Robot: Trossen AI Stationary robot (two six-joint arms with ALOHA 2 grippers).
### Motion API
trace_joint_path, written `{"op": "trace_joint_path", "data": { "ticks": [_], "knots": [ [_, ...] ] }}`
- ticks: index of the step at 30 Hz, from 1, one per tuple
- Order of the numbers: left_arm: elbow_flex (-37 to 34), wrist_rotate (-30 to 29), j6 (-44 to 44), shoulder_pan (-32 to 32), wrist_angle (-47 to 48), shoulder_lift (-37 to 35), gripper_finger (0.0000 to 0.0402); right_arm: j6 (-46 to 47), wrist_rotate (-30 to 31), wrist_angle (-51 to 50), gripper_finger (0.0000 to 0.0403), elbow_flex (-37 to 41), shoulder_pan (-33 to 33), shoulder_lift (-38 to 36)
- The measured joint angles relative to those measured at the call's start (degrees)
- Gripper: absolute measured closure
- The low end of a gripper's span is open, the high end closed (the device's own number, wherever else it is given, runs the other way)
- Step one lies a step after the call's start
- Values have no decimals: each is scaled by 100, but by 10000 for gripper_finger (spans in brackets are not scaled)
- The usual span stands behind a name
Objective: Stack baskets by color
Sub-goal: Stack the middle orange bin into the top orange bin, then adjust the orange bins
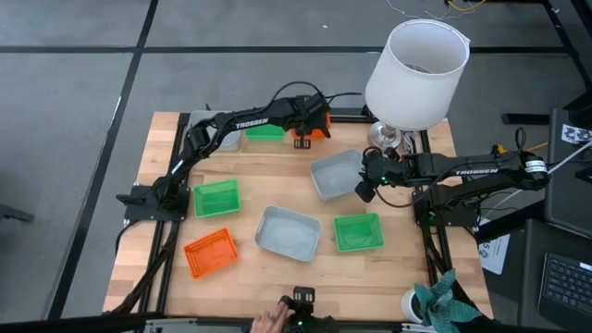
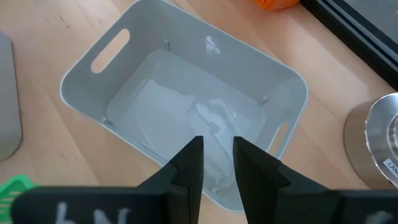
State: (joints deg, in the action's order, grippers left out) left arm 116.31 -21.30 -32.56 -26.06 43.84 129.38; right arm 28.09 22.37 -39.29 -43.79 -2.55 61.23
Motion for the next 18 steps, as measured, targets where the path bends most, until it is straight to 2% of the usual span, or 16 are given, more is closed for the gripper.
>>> {"op": "trace_joint_path", "data": {
  "ticks": [7,18],
  "knots": [
    [0,7,375,14,459,0,330,-2,-3,-1,315,0,0,0],
    [284,241,369,261,630,-13,330,-4,-4,-1,315,0,0,0]
  ]
}}
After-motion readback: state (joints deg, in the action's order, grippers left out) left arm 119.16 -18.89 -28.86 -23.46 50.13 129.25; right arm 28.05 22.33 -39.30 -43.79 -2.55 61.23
